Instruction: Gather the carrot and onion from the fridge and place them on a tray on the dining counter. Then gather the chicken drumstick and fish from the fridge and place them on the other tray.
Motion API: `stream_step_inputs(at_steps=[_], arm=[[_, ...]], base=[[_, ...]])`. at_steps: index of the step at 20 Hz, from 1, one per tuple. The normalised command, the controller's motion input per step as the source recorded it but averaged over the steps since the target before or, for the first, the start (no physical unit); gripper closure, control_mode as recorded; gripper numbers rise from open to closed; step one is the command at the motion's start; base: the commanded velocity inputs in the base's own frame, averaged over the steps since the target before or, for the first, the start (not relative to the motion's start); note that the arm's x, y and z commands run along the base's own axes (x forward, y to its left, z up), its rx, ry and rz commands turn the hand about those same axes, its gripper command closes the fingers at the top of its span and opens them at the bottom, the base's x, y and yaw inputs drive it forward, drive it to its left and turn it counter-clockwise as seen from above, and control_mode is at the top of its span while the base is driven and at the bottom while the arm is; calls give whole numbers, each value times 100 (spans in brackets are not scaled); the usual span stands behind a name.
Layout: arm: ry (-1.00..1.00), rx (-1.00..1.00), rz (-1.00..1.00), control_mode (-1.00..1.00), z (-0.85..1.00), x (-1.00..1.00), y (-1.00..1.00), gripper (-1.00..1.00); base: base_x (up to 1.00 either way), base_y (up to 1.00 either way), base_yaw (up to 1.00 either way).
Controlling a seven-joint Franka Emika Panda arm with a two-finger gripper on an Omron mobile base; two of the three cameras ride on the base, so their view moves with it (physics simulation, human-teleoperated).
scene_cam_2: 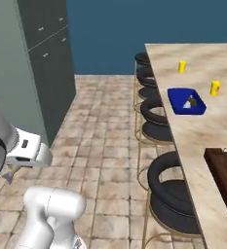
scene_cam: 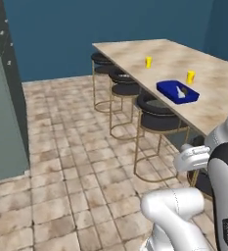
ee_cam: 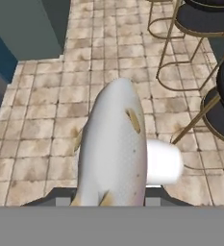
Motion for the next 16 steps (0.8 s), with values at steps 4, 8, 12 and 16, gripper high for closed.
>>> stream_step_inputs(at_steps=[4, 8, 12, 16], arm=[[0, 0, 0, 100, 0, 0, 0, 100], [0, 0, 0, 100, 0, 0, 0, 100], [0, 0, 0, 100, 0, 0, 0, 100], [0, 0, 0, 100, 0, 0, 0, 100]], base=[[83, 50, -43], [83, 48, -44], [77, 54, -45], [58, 57, -47]])
